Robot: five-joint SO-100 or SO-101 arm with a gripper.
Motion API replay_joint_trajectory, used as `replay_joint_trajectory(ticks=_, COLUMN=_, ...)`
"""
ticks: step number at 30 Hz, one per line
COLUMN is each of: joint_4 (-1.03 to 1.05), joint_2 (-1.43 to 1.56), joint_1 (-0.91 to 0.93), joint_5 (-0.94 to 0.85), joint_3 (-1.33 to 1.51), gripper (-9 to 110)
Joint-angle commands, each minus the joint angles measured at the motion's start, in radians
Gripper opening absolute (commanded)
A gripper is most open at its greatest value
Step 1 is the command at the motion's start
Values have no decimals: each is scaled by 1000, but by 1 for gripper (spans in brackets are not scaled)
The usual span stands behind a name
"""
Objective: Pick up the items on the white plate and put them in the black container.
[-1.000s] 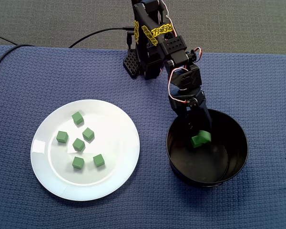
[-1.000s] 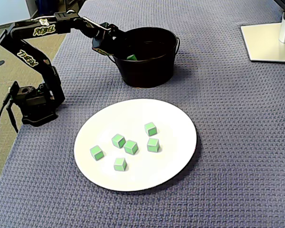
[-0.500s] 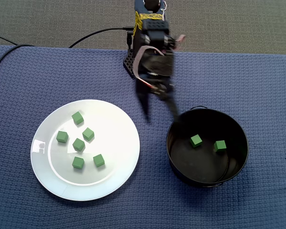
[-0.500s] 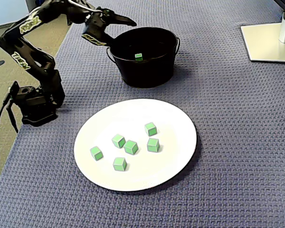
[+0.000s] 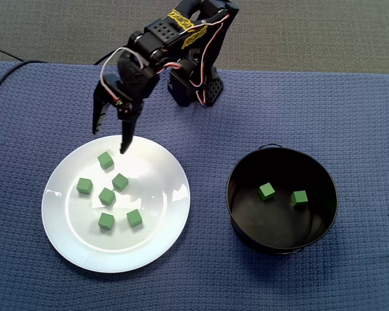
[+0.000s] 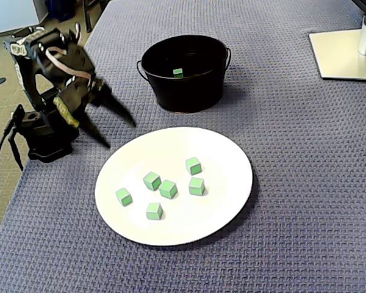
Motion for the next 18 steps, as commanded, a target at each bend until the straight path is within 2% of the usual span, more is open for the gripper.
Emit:
replay_joint_trajectory(ticks=1, joint_4=18, joint_2=-3, joint_1=114, joint_5=5, joint_3=54, gripper=22)
replay_joint_trajectory(ticks=3, joint_4=51, joint_2=-21, joint_1=160, joint_5=63, joint_3=54, gripper=22)
replay_joint_trajectory(ticks=9, joint_4=-195, joint_2=-75, joint_1=224, joint_5=181, joint_3=221, gripper=24)
replay_joint_trajectory(ticks=18, joint_4=-264, joint_2=-235, joint_1=163, joint_5=235, joint_3=155, gripper=25)
